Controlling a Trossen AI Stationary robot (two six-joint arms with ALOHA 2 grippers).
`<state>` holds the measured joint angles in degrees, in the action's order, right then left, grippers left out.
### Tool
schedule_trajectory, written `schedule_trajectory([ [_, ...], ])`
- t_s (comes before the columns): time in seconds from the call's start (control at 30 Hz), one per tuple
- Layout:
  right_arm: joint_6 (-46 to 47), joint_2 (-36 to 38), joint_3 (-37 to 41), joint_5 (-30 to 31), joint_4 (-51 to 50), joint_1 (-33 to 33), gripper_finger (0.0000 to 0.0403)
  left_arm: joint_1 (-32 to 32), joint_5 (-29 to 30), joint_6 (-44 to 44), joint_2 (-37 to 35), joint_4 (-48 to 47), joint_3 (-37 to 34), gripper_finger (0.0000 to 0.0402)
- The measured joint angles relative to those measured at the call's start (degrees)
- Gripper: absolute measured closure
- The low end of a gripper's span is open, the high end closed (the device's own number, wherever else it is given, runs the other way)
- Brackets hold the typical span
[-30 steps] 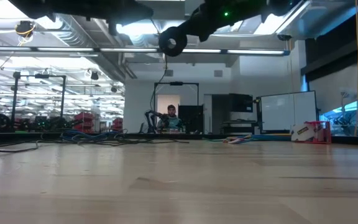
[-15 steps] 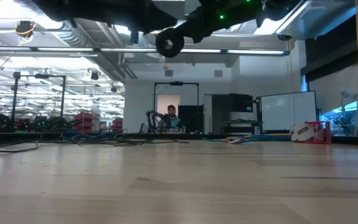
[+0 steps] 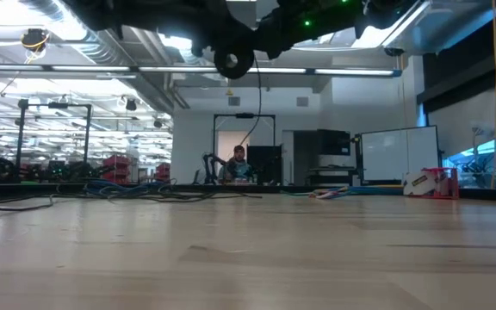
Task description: Coiling cords
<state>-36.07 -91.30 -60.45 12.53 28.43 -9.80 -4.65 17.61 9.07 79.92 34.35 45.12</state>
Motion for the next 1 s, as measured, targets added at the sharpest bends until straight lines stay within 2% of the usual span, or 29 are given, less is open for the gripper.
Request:
schedule_trajectory([
  [0.2,0.9,0.0,0.0,0.0,0.8,0.0,0.0394,-0.2,4.8,3.8,0.3,-0.2,0.0,0.0394],
  [0.53,10.1,0.0,0.0,-2.7,5.9,0.0,0.0394,-0.7,5.1,1.6,3.5,1.5,0.1,0.0393],
  [0.77,10.5,0.0,0.0,-3.1,6.1,0.0,0.0394,-0.8,5.2,3.6,3.5,-0.5,0.0,0.0390],
  [1.0,10.2,0.0,0.0,-2.9,6.3,0.0,0.0394,0.8,5.2,4.9,2.9,4.2,0.0,0.0389],
])
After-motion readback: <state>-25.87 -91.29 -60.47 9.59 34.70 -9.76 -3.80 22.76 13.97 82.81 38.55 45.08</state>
